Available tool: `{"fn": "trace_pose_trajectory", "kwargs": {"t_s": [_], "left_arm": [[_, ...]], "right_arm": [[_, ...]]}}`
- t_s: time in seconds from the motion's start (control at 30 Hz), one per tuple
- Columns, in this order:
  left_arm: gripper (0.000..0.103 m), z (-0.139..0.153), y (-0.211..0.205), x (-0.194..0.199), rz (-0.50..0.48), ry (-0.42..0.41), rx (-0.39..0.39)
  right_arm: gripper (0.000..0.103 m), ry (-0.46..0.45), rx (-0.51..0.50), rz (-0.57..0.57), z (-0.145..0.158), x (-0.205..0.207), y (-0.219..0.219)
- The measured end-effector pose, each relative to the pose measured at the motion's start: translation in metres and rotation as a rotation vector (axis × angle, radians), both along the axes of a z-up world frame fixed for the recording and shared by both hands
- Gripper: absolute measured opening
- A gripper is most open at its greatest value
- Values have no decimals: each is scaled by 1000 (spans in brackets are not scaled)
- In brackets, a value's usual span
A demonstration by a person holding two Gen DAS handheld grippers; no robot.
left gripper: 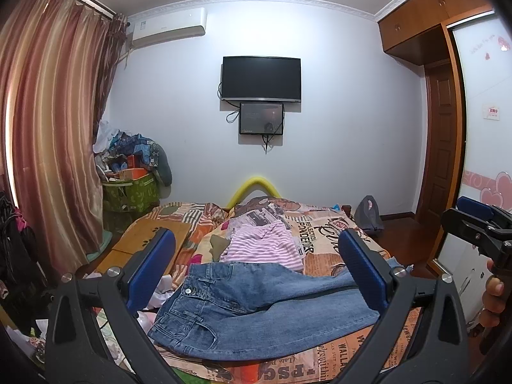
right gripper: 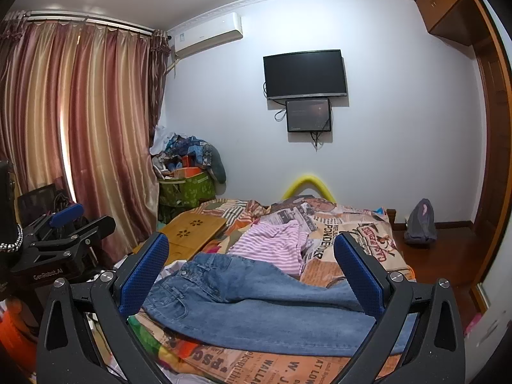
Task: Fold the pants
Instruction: 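Lower both tools and grasp the jeans waistband and leg hem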
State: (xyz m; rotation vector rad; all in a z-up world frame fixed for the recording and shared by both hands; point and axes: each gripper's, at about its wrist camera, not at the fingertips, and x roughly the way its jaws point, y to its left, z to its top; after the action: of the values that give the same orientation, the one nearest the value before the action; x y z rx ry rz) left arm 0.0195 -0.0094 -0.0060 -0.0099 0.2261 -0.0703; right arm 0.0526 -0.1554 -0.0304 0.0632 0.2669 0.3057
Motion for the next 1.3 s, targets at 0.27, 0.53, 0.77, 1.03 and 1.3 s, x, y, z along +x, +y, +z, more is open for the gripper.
{"fn": "trace_pose_trajectory", "kwargs": {"t_s": [0.27, 0.53, 0.77, 1.03, 1.3], "left_arm": [[103, -9, 6, 24, -4, 33, -15], [103, -25, 25, 90, 34, 88, 37], [103, -61, 64, 175, 114, 166, 41], [103, -126, 120, 282, 198, 345, 62], [101, -214, 166, 378, 236, 554, 40]], "right_arm": [[103, 30, -12, -15, -8, 14, -3], [103, 130, -54, -86, -35, 65, -19], [103, 268, -90, -123, -73, 126, -45], [102, 394, -159, -227, -122, 193, -85], [97, 533, -139, -229, -170, 263, -113]]}}
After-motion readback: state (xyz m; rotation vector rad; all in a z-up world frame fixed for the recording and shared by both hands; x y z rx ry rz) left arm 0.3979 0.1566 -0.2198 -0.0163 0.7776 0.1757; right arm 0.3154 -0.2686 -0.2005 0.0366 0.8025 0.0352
